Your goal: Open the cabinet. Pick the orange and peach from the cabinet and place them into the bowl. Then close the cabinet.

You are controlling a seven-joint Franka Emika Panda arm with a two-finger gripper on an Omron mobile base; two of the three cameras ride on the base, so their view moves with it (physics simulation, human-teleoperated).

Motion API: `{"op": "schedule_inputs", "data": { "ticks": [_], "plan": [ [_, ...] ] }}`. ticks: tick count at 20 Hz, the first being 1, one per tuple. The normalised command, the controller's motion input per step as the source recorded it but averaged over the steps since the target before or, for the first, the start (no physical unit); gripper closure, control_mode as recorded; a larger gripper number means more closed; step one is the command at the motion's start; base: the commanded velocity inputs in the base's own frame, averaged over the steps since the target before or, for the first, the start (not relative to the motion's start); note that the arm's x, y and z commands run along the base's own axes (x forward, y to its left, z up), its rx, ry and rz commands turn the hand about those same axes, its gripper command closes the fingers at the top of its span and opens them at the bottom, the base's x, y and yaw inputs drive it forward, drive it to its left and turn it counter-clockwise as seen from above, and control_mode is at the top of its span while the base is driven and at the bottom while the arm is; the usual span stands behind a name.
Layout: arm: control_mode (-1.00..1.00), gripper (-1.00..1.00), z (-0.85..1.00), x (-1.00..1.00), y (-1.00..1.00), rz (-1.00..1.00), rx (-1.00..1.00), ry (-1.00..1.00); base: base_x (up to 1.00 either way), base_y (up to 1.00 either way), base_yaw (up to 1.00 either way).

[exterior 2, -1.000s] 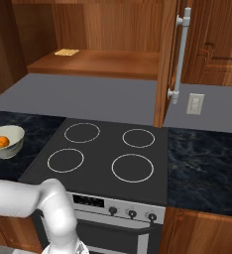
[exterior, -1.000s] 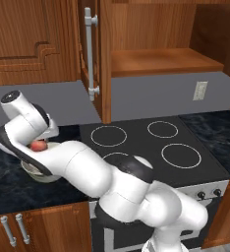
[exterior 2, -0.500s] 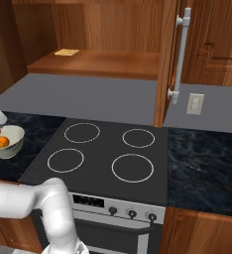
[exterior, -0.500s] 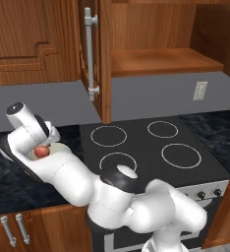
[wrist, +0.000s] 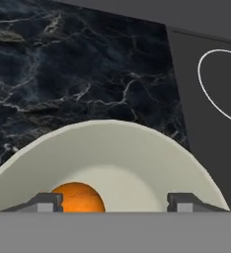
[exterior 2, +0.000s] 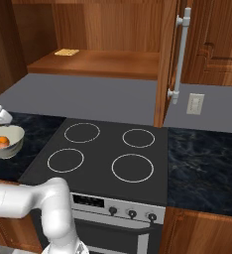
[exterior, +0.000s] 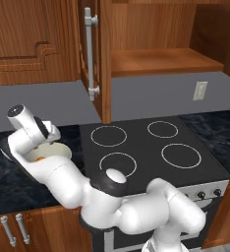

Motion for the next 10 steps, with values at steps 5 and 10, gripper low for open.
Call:
{"op": "schedule_inputs", "data": {
  "ticks": [5,10],
  "plan": [
    [-1.0,-1.0,0.25,0.0,0.2,-0.03,-0.01,-0.05,0.0,0.0,0.0],
    [-1.0,-1.0,0.78,-0.45,0.45,-0.03,-0.08,-0.26,0.0,0.0,0.0]
  ]
}}
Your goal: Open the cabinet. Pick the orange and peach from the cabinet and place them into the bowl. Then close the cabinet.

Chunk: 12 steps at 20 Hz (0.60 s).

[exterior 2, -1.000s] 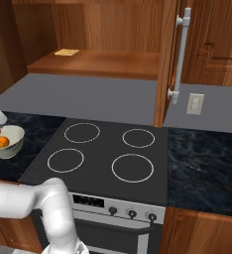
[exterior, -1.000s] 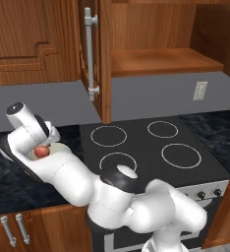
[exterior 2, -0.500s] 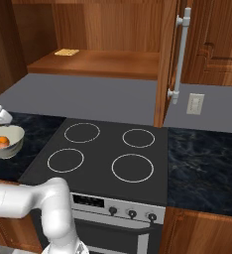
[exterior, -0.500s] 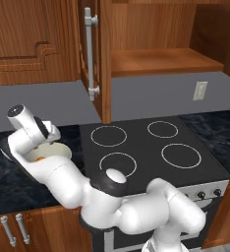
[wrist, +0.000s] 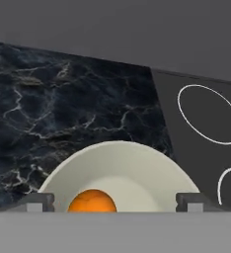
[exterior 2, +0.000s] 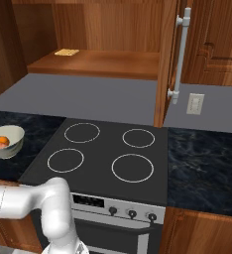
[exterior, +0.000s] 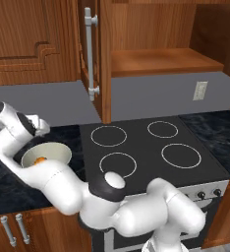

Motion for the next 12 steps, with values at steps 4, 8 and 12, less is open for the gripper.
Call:
{"op": "schedule_inputs", "data": {
  "ticks": [4,8,12],
  "plan": [
    [-1.0,-1.0,0.92,-0.81,0.25,-0.07,-0.15,-0.38,0.0,0.0,0.0],
    [-1.0,-1.0,0.56,-1.0,0.02,-0.02,-0.24,-0.52,0.0,0.0,0.0],
    [-1.0,-1.0,0.13,-1.0,-0.12,0.0,-0.24,-0.6,0.0,0.0,0.0]
  ]
}}
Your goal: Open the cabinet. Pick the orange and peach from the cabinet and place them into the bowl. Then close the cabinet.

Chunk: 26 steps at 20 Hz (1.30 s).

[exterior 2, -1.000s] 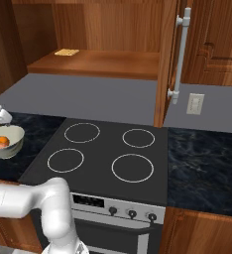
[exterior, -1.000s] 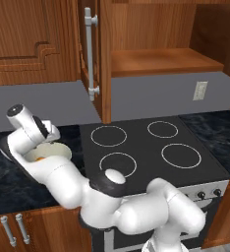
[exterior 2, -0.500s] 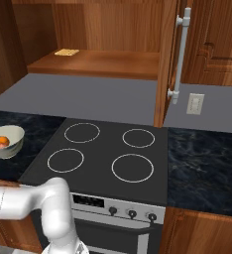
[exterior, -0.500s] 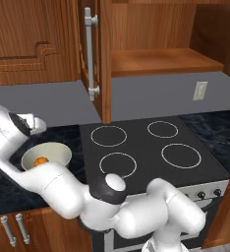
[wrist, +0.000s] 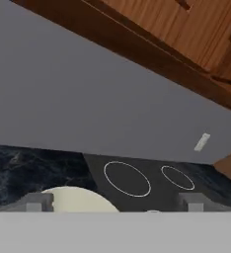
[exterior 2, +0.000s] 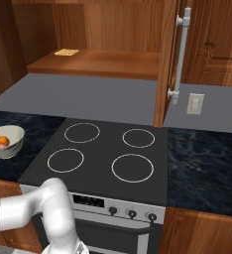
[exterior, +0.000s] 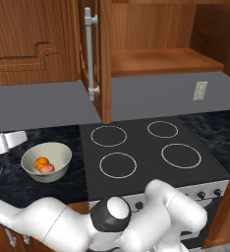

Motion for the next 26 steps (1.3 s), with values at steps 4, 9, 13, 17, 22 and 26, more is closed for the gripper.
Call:
{"op": "schedule_inputs", "data": {
  "ticks": [4,9,13,17,22,26],
  "plan": [
    [-1.0,-1.0,0.24,-0.92,-0.22,0.0,-0.15,-0.59,0.0,0.0,0.0],
    [-1.0,-1.0,0.35,-0.83,-0.41,-0.01,-0.03,-0.51,0.0,0.0,0.0],
    [-1.0,-1.0,0.38,-0.46,-0.49,-0.03,0.0,-0.33,0.0,0.0,0.0],
    [-1.0,-1.0,0.03,-0.05,-0.06,0.0,0.0,-0.03,0.0,0.0,0.0],
    [-1.0,-1.0,0.06,0.0,-0.16,-0.11,0.0,-0.01,0.0,0.0,0.0],
    [-1.0,-1.0,0.21,0.0,-0.24,-0.16,0.0,-0.03,0.0,0.0,0.0]
  ]
}}
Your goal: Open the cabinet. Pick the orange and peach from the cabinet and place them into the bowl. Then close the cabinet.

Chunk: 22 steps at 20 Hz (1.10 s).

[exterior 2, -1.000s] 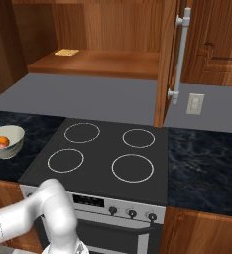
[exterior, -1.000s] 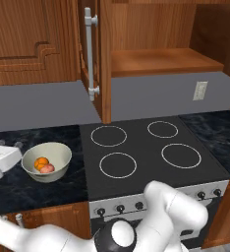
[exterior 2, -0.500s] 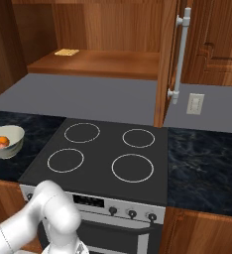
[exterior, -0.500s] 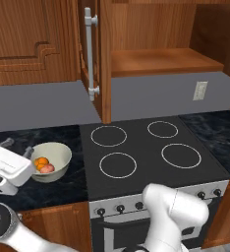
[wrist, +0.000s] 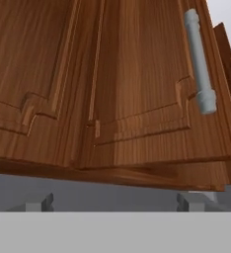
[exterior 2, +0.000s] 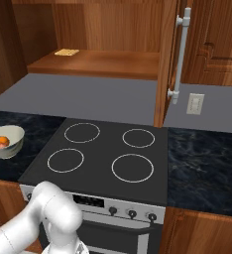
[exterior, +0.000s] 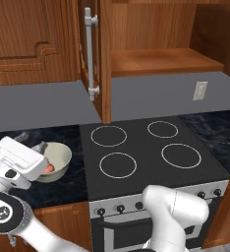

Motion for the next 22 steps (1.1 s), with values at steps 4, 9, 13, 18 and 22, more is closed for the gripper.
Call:
{"op": "schedule_inputs", "data": {
  "ticks": [4,9,13,18,22],
  "plan": [
    [-1.0,-1.0,0.36,0.0,-0.17,-0.17,0.03,-0.04,0.0,0.0,0.0],
    [-1.0,-1.0,0.48,-0.03,-0.17,-0.19,0.03,-0.09,0.0,0.0,0.0],
    [-1.0,-1.0,0.37,-0.01,-0.23,-0.2,0.01,-0.08,0.0,0.0,0.0],
    [-1.0,-1.0,0.21,0.07,-0.37,-0.05,0.08,0.0,0.0,0.0,0.0],
    [-1.0,-1.0,0.19,0.02,-0.49,0.0,0.13,0.0,0.0,0.0,0.0]
  ]
}}
